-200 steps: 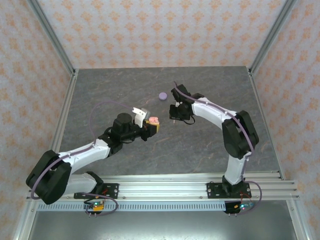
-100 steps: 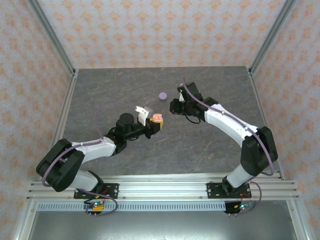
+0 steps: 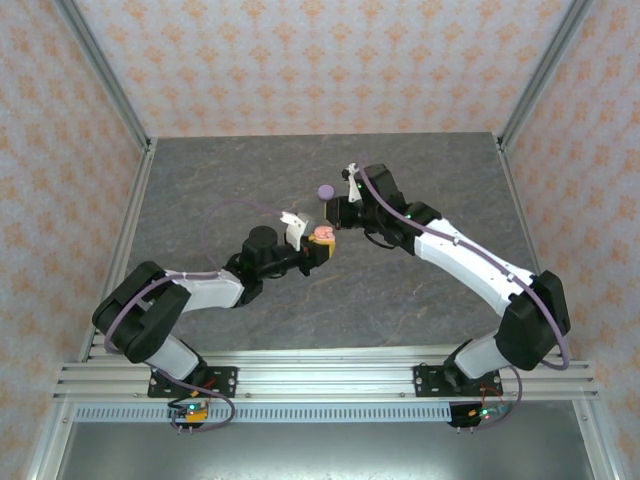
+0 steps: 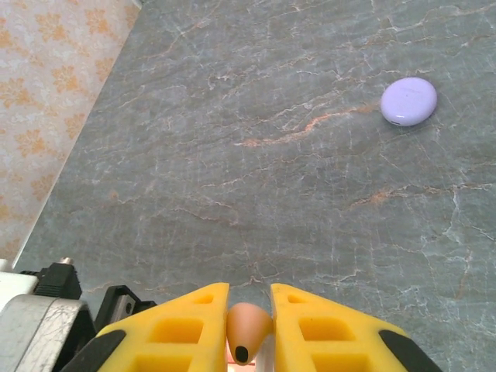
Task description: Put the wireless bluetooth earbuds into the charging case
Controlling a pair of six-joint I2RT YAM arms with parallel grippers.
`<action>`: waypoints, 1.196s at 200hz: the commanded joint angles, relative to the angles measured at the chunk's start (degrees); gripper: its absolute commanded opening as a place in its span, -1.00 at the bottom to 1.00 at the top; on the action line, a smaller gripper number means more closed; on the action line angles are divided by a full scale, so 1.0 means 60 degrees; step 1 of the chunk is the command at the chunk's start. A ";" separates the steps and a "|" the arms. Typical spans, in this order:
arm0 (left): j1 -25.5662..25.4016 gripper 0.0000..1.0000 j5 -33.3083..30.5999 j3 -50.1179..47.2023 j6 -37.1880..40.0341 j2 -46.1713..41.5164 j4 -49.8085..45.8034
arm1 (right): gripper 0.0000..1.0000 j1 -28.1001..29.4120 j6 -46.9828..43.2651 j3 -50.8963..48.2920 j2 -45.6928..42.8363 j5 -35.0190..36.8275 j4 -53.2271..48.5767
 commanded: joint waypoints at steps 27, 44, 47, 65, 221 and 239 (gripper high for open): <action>-0.0138 -0.84 -0.0005 0.0407 -0.0352 0.0155 0.1106 | -0.61 0.0210 -0.0190 -0.0079 -0.0289 0.0012 0.0467; -0.0142 -0.84 -0.0053 0.0464 -0.0504 0.0200 0.1119 | -0.61 0.0197 -0.0157 -0.0117 -0.0339 -0.0043 0.0531; -0.0138 -0.84 -0.0068 0.0486 -0.0528 0.0220 0.1116 | -0.61 0.0196 -0.0155 -0.0123 -0.0347 -0.0057 0.0532; -0.0149 -0.84 -0.0199 0.0564 -0.0726 0.0244 0.1128 | -0.61 0.0213 -0.0153 -0.0161 -0.0411 -0.0120 0.0572; -0.0154 -0.83 -0.0452 0.1007 -0.1260 0.0206 0.0658 | -0.60 0.0270 -0.0204 -0.0374 -0.0488 -0.0382 0.0650; -0.0160 -0.83 -0.0504 0.1044 -0.1344 0.0193 0.0617 | -0.60 0.0292 -0.0260 -0.0368 -0.0489 -0.0344 0.0613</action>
